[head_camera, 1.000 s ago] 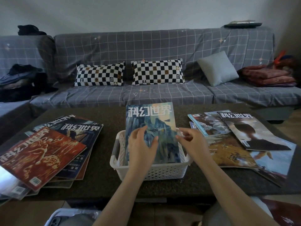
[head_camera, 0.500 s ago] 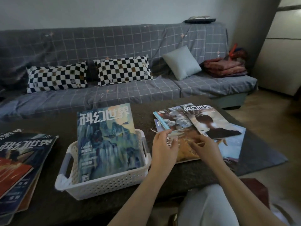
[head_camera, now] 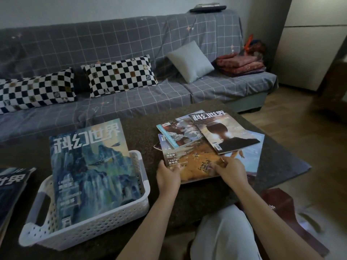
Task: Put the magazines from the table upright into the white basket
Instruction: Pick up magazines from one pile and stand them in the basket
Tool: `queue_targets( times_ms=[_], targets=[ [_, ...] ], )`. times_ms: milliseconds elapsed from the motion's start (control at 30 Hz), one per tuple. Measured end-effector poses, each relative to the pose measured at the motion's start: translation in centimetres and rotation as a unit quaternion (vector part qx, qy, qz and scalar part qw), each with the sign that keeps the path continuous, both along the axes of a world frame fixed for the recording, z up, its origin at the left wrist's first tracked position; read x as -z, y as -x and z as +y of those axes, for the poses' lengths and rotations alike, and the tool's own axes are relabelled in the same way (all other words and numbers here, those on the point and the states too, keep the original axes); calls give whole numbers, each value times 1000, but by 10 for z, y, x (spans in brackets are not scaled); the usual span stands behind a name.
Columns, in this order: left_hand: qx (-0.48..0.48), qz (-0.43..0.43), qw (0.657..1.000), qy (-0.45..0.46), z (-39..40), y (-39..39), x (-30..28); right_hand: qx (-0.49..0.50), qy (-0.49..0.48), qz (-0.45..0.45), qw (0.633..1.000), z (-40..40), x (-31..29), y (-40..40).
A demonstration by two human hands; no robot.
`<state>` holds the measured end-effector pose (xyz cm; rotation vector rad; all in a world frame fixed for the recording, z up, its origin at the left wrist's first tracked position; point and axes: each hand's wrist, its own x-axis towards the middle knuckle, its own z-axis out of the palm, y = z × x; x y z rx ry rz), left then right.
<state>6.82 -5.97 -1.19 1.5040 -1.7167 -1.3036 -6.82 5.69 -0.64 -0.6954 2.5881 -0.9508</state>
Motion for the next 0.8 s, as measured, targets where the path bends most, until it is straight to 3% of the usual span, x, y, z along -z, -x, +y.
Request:
queue_targets(
  times_ms=[433, 800],
  targets=[
    [-40, 158, 983, -87, 29, -20, -18, 57, 84, -186, 977, 26, -14, -15],
    [-15, 193, 980, -55, 82, -71, -33, 56, 237, -292, 925, 88, -16, -57]
  ],
)
